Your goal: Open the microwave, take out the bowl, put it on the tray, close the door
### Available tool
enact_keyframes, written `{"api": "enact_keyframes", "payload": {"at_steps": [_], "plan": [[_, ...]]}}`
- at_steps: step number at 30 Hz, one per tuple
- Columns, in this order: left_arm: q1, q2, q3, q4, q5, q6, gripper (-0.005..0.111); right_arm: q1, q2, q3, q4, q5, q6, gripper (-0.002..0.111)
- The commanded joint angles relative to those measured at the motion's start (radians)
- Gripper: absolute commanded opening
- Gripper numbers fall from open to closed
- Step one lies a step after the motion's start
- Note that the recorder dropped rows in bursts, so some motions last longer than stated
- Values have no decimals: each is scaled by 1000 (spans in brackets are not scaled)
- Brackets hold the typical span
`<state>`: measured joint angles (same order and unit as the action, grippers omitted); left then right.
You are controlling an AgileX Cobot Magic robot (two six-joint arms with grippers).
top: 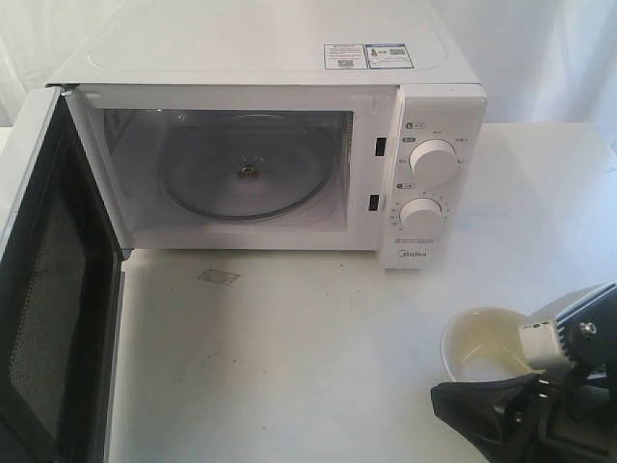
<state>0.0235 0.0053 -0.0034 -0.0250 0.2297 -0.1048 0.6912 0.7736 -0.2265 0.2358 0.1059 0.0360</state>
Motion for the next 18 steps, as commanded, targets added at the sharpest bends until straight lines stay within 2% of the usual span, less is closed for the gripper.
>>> {"api": "enact_keyframes", "payload": {"at_steps": [1, 7, 11, 18], "plan": [[4, -5, 3, 2, 3, -1, 0, -1, -7, 7, -1, 1, 2, 0], [4, -5, 3, 2, 3, -1, 0, -1, -7, 7, -1, 1, 2, 0], [4, -5, 3, 4, 3, 88, 0, -1, -7, 7, -1, 1, 2, 0], [4, -5, 3, 4, 3, 88, 0, -1, -7, 7, -1, 1, 2, 0]]}}
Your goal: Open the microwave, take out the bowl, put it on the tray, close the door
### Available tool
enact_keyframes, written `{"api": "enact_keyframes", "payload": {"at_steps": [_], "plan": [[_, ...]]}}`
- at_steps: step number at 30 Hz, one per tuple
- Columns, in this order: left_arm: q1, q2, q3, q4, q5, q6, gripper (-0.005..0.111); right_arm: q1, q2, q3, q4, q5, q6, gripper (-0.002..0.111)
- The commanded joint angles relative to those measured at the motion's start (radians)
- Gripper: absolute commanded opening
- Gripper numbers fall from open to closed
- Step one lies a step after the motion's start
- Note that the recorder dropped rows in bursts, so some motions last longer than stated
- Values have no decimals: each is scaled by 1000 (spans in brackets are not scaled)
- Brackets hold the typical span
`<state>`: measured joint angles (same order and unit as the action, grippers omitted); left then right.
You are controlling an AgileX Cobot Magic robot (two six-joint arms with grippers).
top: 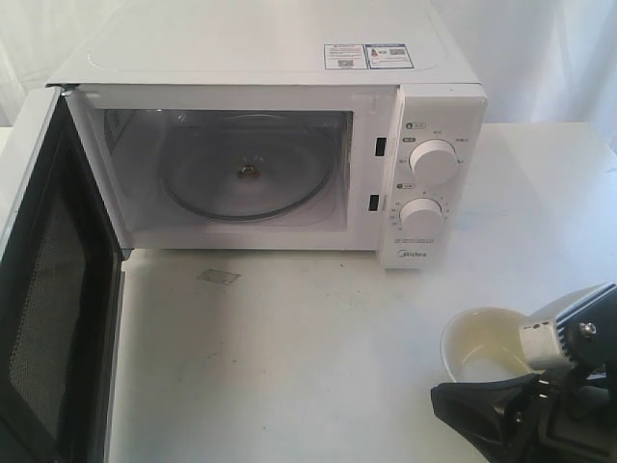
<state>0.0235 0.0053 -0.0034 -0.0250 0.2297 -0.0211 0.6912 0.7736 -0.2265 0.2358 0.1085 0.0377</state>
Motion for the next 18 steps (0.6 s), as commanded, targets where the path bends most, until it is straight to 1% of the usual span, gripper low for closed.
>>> {"api": "enact_keyframes", "payload": {"at_steps": [1, 4, 7, 10, 13, 18], "plan": [[4, -5, 3, 4, 3, 5, 0, -1, -7, 7, -1, -1, 1, 0], [4, -5, 3, 4, 1, 7, 0, -1, -7, 7, -1, -1, 1, 0], [4, -5, 3, 4, -40, 115, 0, -1, -7, 7, -1, -1, 1, 0], [4, -5, 3, 4, -49, 115, 0, -1, -7, 7, -1, -1, 1, 0], [4, -5, 3, -1, -89, 83, 0, -1, -7, 7, -1, -1, 1, 0], [4, -5, 3, -1, -187, -29, 0, -1, -7, 7, -1, -1, 1, 0]]}}
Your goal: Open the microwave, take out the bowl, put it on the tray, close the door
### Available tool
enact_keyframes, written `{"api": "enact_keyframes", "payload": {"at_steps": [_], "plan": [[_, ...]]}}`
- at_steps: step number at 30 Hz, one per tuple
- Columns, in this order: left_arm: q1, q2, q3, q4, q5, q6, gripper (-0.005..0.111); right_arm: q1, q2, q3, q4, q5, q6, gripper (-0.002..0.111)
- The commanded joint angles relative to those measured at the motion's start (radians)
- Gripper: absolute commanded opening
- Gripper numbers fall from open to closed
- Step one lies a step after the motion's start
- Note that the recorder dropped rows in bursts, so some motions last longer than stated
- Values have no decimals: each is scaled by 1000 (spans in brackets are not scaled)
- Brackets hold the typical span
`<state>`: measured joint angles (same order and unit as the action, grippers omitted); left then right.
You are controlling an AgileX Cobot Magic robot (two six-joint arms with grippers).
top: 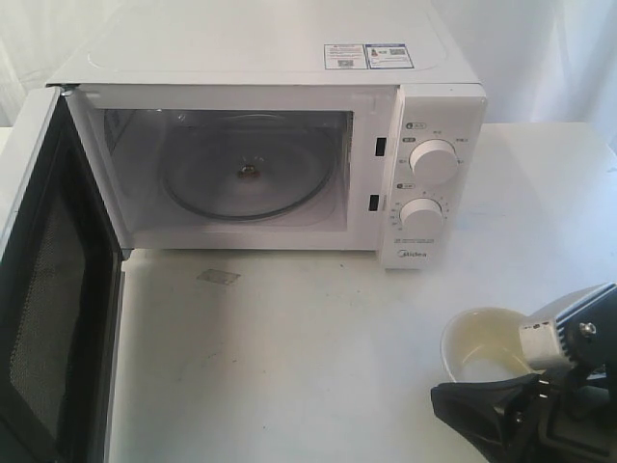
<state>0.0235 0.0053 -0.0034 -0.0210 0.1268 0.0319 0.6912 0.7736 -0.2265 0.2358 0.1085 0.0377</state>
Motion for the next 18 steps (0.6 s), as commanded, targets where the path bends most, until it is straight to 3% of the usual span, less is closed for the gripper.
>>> {"api": "enact_keyframes", "payload": {"at_steps": [1, 7, 10, 13, 18], "plan": [[4, -5, 3, -5, -117, -115, 0, -1, -7, 7, -1, -1, 1, 0], [4, -5, 3, -5, -361, -443, 0, -1, -7, 7, -1, -46, 1, 0], [4, -5, -21, -5, -379, -491, 0, -1, -7, 7, -1, -50, 1, 0], [4, -5, -113, -1, -246, -489, 0, -1, -7, 7, -1, -50, 1, 0], [4, 55, -322, -1, 142, -468, 0, -1, -7, 7, -1, -50, 1, 0]]}}
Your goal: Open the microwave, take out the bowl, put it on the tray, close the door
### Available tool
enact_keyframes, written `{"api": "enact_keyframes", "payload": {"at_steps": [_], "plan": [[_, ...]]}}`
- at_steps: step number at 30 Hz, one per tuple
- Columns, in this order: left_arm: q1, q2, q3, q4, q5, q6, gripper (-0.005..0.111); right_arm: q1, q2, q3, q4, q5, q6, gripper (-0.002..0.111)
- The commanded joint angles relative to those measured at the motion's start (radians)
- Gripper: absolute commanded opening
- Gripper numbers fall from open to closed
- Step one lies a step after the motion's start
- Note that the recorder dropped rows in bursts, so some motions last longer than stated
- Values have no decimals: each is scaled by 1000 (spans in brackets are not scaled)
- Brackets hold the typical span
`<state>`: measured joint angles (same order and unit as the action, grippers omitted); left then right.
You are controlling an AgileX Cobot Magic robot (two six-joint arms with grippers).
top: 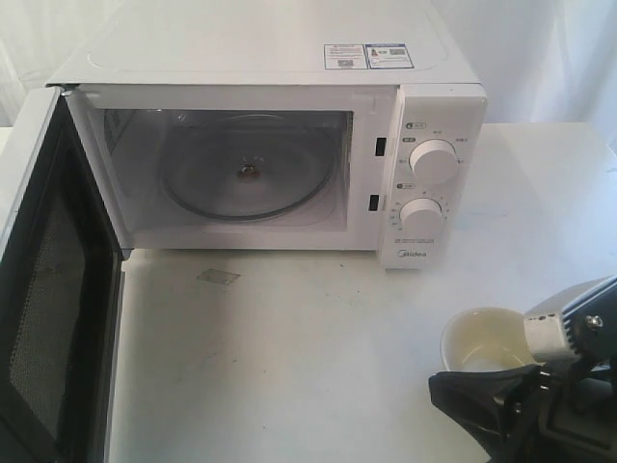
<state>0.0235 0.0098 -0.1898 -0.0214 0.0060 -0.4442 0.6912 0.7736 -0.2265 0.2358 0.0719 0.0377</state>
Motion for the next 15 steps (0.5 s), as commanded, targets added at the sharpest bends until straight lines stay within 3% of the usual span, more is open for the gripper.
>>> {"api": "enact_keyframes", "payload": {"at_steps": [1, 4, 7, 15], "plan": [[4, 78, -179, -3, 357, 28, 0, -1, -7, 7, -1, -13, 1, 0], [4, 162, -285, -31, 595, 135, 0, -1, -7, 7, -1, -13, 1, 0], [4, 247, -367, -90, 747, 239, 0, -1, -7, 7, -1, -12, 1, 0], [4, 309, -405, -201, 713, 262, 0, -1, -7, 7, -1, 10, 1, 0]]}}
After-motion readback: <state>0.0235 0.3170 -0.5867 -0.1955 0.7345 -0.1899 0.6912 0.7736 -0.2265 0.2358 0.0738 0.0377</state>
